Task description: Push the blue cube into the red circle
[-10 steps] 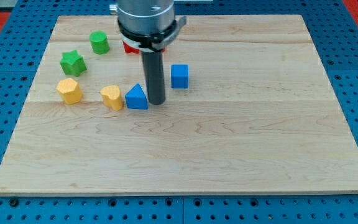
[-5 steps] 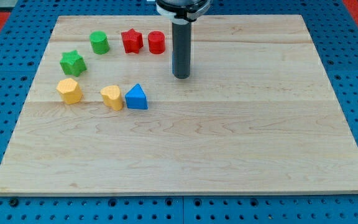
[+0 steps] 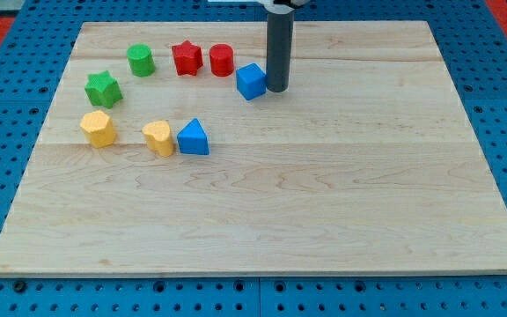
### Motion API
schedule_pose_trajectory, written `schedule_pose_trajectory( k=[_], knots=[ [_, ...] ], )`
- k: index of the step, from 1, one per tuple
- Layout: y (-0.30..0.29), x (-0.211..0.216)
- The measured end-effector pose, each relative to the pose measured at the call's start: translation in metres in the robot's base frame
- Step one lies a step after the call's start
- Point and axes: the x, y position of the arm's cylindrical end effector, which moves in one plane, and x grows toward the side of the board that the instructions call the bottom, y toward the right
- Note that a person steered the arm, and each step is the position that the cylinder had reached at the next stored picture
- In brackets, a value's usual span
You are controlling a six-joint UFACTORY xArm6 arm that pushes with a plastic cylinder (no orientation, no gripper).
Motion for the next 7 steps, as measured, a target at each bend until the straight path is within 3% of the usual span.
schedule_pose_trajectory(
  k=[7],
  knots=[
    [-0.038,-0.007]
  ],
)
